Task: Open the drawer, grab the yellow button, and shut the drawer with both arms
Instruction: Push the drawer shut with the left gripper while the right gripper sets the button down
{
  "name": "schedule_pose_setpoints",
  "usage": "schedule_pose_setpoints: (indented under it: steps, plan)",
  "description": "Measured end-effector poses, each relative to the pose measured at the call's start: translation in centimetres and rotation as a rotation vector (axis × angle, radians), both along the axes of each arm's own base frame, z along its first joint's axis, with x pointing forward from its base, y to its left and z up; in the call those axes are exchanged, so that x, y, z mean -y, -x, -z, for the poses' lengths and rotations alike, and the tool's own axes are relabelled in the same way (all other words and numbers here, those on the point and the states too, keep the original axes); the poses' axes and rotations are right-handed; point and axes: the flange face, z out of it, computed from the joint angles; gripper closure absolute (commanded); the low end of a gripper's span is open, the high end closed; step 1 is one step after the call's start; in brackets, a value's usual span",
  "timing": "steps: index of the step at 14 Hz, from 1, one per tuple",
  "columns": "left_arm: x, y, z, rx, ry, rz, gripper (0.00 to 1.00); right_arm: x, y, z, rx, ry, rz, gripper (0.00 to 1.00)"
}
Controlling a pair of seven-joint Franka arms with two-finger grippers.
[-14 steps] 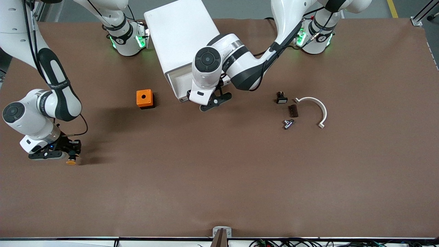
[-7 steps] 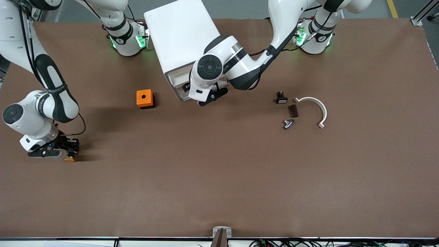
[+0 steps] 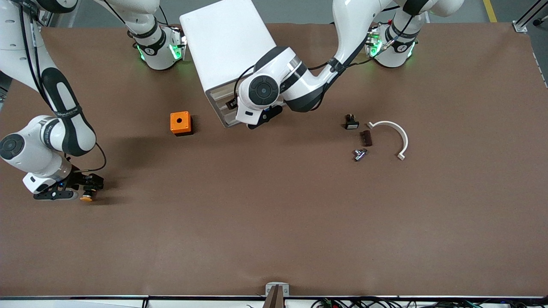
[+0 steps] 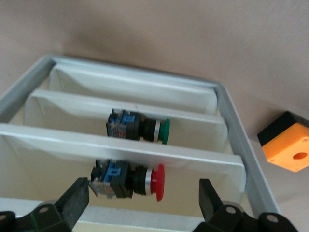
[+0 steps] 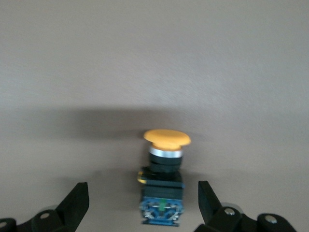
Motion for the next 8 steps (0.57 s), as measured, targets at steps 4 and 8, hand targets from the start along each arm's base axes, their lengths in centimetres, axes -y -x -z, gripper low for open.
schedule_pose_setpoints:
  steps: [4,8]
  plan:
    - [-0.2,-0.3,0.1,-0.011,0.003,-0.012,0.00,-3.3,-1.6,-6.1,-0.024,-0.011,-0.047,0.00]
    - [-1.3,-2.4,-0.8,0.054,-0.003,-0.027,0.00,-6.7,-1.5,-11.1,-0.047,-0.016,0.006,0.00]
